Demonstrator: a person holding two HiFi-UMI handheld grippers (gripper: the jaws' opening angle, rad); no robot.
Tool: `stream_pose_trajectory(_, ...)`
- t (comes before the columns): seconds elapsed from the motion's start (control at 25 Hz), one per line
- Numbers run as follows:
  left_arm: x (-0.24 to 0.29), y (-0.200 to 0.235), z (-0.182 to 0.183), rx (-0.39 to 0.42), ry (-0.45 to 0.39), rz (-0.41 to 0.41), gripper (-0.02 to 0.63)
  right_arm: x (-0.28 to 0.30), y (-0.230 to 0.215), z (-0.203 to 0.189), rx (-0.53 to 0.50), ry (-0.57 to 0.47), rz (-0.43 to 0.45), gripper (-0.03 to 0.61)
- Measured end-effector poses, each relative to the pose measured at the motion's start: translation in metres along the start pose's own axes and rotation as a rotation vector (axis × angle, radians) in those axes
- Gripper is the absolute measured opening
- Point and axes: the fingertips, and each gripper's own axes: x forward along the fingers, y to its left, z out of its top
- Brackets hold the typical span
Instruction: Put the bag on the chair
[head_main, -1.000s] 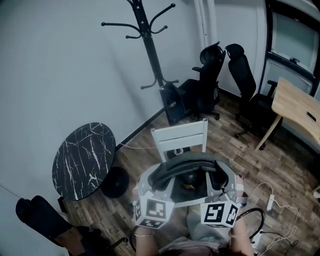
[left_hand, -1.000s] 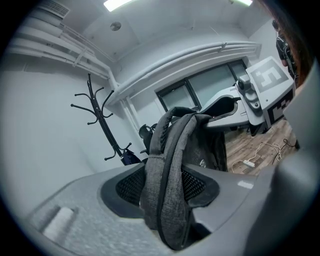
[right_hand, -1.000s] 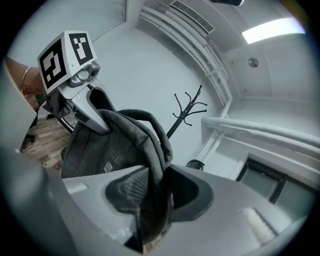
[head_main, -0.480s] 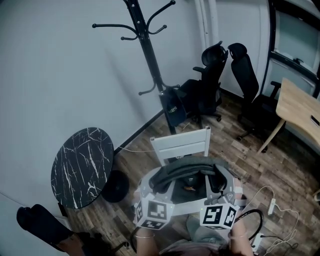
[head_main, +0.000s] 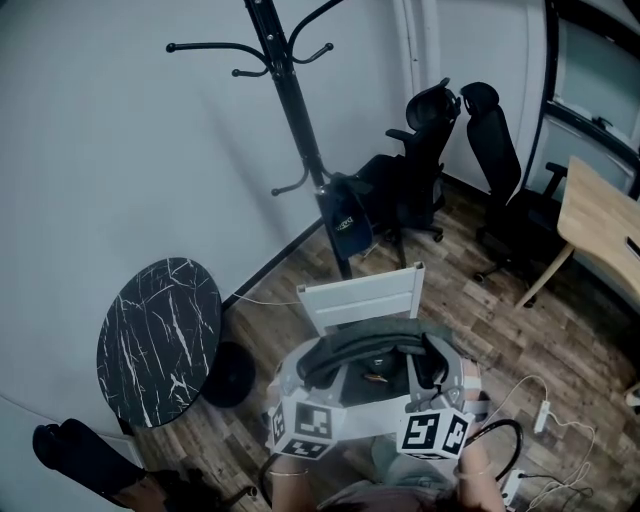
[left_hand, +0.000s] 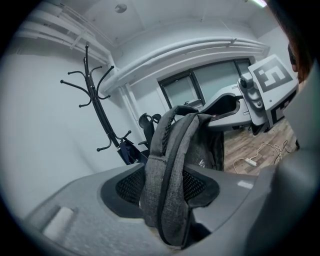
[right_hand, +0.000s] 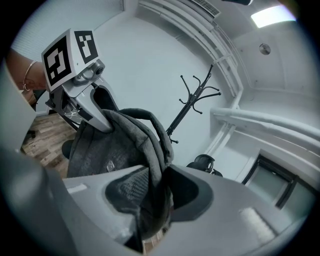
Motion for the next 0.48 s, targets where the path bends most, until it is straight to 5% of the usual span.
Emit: stream_pose_trajectory(0.48, 0.050, 0.009, -0.018, -0.030, 0.042, 0.003, 0.199, 0.055, 0.003, -0.025, -0.017, 0.040, 0.044, 0.115)
